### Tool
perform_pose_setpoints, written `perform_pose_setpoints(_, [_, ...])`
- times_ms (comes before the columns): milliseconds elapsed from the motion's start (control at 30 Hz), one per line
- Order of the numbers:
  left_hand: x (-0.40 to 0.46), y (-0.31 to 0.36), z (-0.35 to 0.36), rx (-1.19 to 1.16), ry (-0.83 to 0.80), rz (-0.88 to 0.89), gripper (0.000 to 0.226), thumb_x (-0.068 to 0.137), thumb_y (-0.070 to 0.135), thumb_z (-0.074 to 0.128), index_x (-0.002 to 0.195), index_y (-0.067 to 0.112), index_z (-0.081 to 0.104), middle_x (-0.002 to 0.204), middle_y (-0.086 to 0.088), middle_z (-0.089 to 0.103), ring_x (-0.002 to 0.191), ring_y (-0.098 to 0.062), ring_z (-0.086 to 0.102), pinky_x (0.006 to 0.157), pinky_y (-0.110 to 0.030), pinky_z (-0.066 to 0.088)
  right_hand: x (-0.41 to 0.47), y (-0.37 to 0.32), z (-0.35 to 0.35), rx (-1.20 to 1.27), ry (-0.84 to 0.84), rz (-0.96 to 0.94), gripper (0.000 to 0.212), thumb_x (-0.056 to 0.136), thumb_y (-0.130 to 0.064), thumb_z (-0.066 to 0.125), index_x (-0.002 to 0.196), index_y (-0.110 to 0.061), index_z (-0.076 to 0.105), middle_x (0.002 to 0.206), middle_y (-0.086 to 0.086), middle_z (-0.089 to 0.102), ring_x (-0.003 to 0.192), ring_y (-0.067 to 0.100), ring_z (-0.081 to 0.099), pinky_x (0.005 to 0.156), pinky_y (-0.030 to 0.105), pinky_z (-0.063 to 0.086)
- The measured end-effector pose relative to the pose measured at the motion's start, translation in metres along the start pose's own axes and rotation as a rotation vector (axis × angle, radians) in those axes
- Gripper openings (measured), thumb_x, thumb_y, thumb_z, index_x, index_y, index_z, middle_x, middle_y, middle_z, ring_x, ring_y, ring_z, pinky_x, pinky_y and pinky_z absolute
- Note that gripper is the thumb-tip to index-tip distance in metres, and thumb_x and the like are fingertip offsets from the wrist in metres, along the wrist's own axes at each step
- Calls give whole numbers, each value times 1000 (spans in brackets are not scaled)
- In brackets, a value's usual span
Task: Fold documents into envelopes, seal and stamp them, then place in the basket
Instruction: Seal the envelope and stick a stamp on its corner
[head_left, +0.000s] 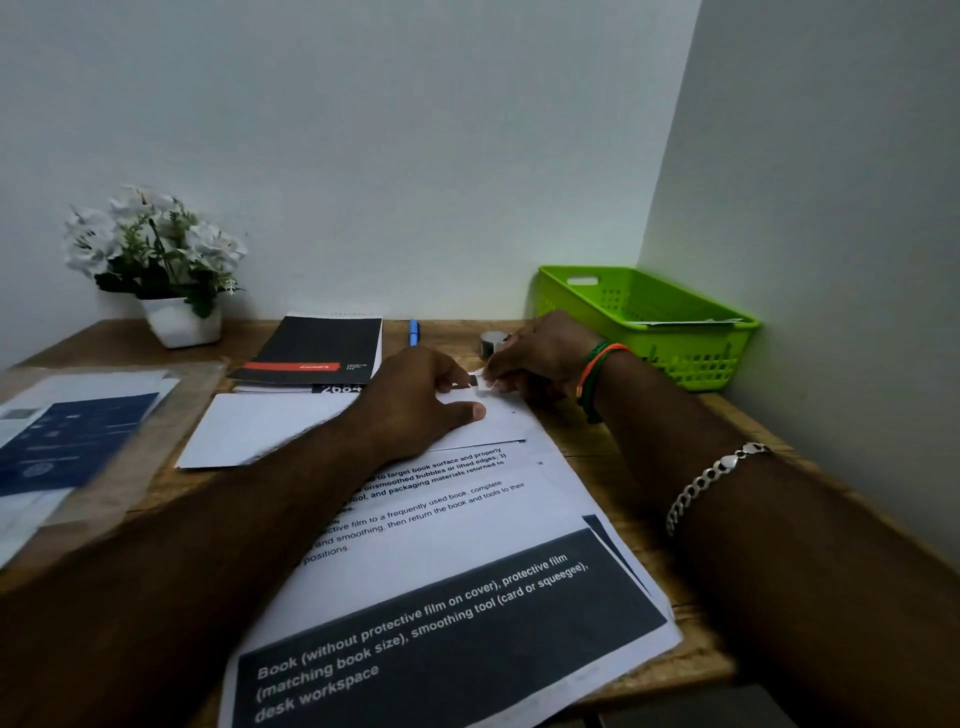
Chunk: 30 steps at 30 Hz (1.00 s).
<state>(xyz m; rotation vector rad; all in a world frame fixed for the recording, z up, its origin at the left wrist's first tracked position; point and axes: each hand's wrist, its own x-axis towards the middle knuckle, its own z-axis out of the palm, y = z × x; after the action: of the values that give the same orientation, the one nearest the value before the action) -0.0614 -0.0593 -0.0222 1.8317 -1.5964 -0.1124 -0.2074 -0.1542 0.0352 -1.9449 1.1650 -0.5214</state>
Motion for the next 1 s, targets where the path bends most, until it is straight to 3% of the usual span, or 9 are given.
perform_pose_setpoints(100, [-1,1,0,2,-1,2,39,81,39,84,114,21,73,98,11,64,93,-6,60,80,-19,43,-1,1,-1,46,-10,31,17,75,0,81,89,7,74,60,12,66,40,13,52,45,19,38])
perform_pose_setpoints(167, [-1,1,-1,2,5,10,39,81,39,85,114,21,73,99,9,66,90,-4,60,76,-15,43,-2,1,1,14,-38,35,16,76,0,80,89,7,74,52,7,63,37,10,50,41,18,38])
perform_pose_setpoints(267, [-1,0,-1,-1,11,19,41,79,39,85,114,23,70,98,9,64,84,0,56,70,-6,37,0,1,4,-17,-43,25,29,75,1,82,99,13,73,63,11,66,42,11,52,46,20,43])
perform_pose_setpoints(400, [-3,2,-2,-32,16,12,42,78,39,87,111,27,65,98,4,64,85,-8,57,72,-17,42,2,1,6,-56,-33,-6,33,71,-3,86,97,13,74,87,24,74,64,24,60,67,33,49])
perform_pose_setpoints(467, [-4,2,-3,-14,9,29,36,79,38,86,107,27,67,96,7,63,85,-5,57,71,-13,41,2,0,6,-72,-17,-14,30,69,-5,87,93,9,75,93,26,75,70,26,61,72,35,49])
perform_pose_setpoints(533, [-4,3,-3,7,0,53,28,81,38,85,102,29,69,92,15,61,83,4,55,67,-3,35,4,1,6,-41,-14,-8,27,70,0,86,93,4,72,90,26,74,67,25,63,70,35,53])
perform_pose_setpoints(633, [-3,3,-3,23,-9,73,24,83,37,83,103,27,75,88,19,59,80,11,52,66,0,33,3,3,8,-26,16,-22,21,69,4,85,85,10,72,77,22,72,51,20,62,55,27,52])
perform_pose_setpoints(800, [-2,4,-3,48,-7,86,26,84,37,82,105,22,78,94,8,65,86,-4,59,74,-21,41,3,0,10,-144,84,-69,30,65,-6,89,88,8,77,87,24,76,69,25,65,71,39,56])
perform_pose_setpoints(1000, [0,6,-2,113,-19,128,22,88,37,77,104,21,79,95,-3,70,92,-18,63,76,-27,43,1,-3,11,-219,96,-81,24,65,-5,88,85,5,78,84,19,77,64,22,66,70,35,57])
